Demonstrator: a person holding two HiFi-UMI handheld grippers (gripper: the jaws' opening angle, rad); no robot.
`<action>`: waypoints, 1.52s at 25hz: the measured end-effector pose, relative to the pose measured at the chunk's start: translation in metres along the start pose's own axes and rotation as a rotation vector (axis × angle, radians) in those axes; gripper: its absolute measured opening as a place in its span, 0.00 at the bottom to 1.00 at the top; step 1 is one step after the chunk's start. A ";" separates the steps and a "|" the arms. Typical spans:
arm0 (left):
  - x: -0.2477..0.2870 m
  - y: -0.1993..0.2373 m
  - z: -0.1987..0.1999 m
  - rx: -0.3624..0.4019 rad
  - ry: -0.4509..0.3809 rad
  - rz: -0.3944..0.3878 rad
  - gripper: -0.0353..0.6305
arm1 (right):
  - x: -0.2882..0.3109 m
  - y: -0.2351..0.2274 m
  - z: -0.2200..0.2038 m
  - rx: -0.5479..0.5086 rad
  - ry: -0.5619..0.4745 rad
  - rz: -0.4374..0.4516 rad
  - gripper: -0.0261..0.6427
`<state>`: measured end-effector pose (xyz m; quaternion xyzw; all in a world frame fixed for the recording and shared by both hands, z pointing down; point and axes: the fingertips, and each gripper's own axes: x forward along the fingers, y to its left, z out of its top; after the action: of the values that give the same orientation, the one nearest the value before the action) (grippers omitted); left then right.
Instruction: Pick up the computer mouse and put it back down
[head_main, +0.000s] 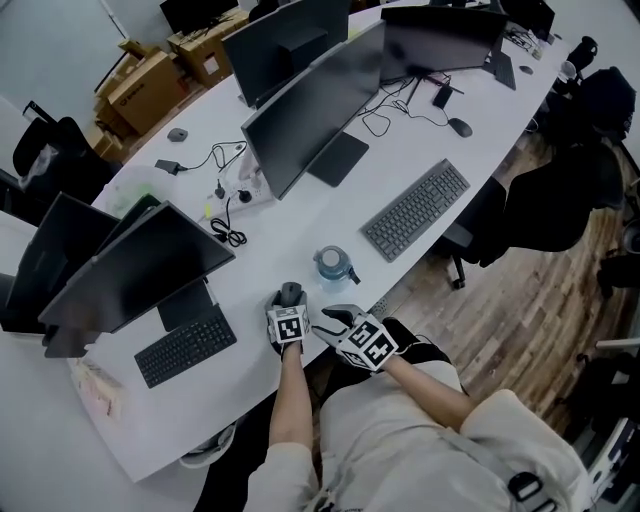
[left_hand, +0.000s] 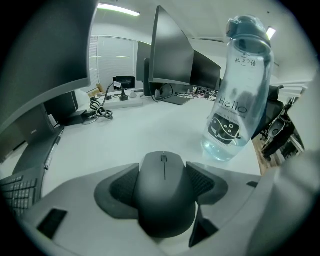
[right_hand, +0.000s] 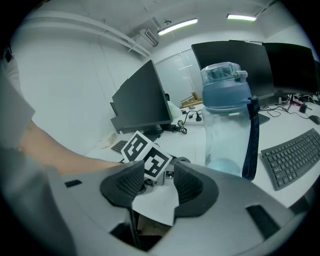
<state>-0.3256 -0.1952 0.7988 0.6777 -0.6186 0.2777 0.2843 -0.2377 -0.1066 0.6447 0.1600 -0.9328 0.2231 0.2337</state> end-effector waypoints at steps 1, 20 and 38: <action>-0.001 -0.001 0.001 -0.002 0.004 0.001 0.51 | 0.001 0.001 0.003 -0.004 -0.005 0.005 0.32; -0.019 0.005 0.002 -0.048 -0.053 0.006 0.50 | 0.006 0.004 0.004 -0.029 0.015 0.036 0.30; -0.097 0.033 0.027 -0.116 -0.234 0.058 0.50 | 0.031 0.032 0.016 -0.070 0.001 0.076 0.29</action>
<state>-0.3652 -0.1509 0.7113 0.6697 -0.6819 0.1688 0.2407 -0.2828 -0.0938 0.6369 0.1161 -0.9453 0.1989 0.2312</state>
